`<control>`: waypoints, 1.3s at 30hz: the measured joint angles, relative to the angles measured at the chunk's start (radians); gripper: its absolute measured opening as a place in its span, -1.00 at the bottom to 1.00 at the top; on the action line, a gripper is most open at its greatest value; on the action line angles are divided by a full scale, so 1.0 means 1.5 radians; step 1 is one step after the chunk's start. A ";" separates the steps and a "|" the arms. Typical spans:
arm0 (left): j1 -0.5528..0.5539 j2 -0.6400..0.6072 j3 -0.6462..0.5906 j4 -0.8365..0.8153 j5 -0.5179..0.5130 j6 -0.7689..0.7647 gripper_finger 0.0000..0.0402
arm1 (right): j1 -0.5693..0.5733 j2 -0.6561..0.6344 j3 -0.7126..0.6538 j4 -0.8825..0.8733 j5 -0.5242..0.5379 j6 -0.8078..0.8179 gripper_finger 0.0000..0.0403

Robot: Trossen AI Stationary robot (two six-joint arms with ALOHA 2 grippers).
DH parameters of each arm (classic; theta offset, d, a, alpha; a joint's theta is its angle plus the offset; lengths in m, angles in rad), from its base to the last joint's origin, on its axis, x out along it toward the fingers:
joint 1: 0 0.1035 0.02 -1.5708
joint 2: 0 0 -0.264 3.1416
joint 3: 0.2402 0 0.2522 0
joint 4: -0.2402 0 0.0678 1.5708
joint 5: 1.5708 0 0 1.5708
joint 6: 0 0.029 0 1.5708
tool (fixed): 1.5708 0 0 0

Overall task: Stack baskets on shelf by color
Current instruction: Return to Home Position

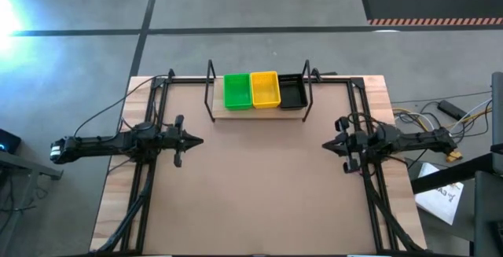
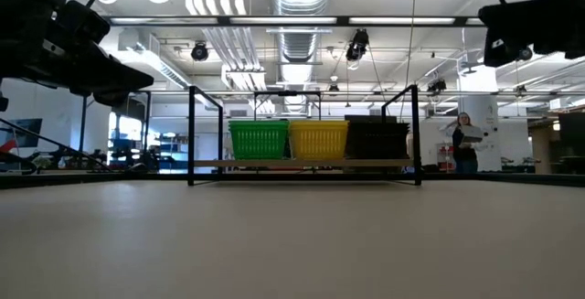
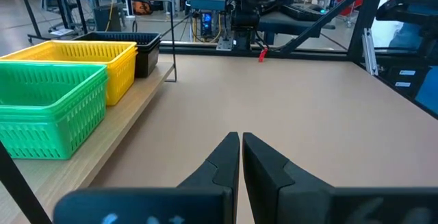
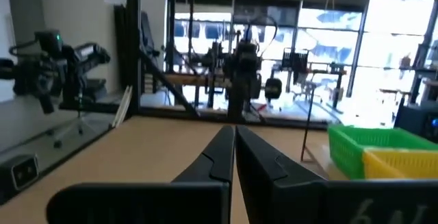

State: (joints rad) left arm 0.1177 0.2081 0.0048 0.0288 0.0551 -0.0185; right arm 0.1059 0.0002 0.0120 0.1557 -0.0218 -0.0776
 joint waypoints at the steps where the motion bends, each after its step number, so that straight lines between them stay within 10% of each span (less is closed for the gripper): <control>1: 0.000 0.000 0.000 0.000 0.000 0.000 -0.98 | 0.000 0.000 0.000 -0.008 0.000 0.000 -0.96; 39: 0.000 0.000 0.000 0.000 0.000 0.000 -0.98 | 0.000 0.002 -0.001 -0.095 -0.002 -0.001 -0.96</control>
State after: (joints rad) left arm 0.1178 0.2088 0.0048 0.0281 0.0555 -0.0185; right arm 0.1062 0.0031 0.0109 0.0139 -0.0246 -0.0784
